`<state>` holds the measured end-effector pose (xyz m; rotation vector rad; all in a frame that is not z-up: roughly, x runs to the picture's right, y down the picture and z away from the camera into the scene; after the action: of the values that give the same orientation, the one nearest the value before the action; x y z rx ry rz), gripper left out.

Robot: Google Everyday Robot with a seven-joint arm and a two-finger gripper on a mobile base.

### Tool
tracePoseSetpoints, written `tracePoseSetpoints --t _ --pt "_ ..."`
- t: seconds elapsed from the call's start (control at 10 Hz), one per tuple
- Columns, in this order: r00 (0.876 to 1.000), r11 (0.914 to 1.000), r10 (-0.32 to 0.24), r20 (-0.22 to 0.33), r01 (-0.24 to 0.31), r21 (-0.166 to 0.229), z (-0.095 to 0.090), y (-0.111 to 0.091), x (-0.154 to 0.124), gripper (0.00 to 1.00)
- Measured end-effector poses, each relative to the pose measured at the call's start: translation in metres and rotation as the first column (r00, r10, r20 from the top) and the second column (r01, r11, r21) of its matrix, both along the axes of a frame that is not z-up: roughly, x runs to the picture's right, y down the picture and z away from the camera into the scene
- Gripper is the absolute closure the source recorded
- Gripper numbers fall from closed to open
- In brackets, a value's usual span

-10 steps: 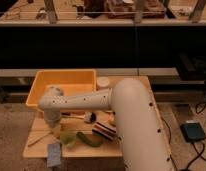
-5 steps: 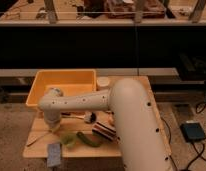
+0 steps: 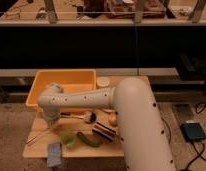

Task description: Place fork in plastic cup

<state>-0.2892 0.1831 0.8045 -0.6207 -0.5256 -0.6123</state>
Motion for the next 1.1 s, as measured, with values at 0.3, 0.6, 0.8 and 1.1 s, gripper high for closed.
tracePoseSetpoints --t 0.3,0.6,0.8,1.1 --pt "1.0 1.0 0.005 0.014 -0.005 -0.004 -0.035 -0.039 0.02 0.93" --pt "0.999 0.9988 0.03 0.021 -0.03 -0.038 -0.053 -0.068 0.063 0.93" --pt "0.999 0.9975 0.042 0.012 -0.041 -0.057 -0.065 -0.081 0.092 0.93" --pt "0.998 0.997 0.035 -0.045 -0.038 -0.068 -0.079 -0.079 0.127 0.93"
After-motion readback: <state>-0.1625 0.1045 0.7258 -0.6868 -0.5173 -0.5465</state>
